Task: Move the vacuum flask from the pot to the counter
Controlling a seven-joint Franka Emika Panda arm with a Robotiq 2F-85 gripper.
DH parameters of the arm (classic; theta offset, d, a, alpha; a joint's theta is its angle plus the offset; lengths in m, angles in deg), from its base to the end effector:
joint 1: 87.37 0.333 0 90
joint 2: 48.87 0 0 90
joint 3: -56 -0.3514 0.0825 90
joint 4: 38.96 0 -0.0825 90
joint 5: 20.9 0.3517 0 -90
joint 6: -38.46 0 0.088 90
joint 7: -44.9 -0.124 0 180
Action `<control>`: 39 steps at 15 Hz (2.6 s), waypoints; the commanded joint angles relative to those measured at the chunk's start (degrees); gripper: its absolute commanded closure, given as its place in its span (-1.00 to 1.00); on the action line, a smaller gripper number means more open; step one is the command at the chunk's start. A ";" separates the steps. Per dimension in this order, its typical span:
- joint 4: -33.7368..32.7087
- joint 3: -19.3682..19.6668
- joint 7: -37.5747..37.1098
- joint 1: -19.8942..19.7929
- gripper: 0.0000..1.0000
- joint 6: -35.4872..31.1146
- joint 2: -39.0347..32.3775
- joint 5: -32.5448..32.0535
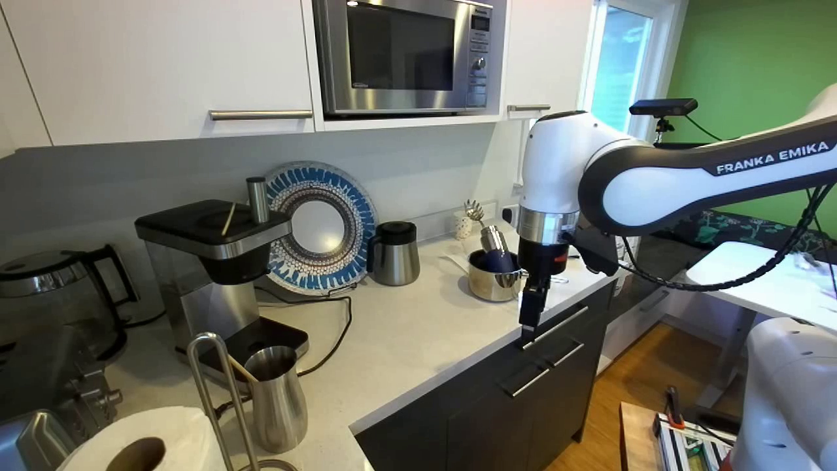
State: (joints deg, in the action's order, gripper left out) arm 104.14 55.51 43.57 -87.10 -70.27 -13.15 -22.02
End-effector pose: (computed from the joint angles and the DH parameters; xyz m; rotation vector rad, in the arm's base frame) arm 0.3130 0.0028 0.5183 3.1182 -0.0085 0.0373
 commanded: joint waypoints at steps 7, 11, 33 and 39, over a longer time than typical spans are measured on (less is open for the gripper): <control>-1.70 2.92 3.73 -1.70 -1.00 -2.68 -1.46 -1.81; -5.34 10.67 18.34 -1.45 -1.00 -7.36 -4.12 -1.28; -27.55 21.18 48.06 -12.17 -1.00 -20.36 -29.54 -8.65; -37.68 21.89 38.49 -15.50 -1.00 -4.98 -37.44 -6.31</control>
State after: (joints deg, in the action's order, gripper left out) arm 72.19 77.50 85.25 -100.16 -81.18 -45.39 -30.53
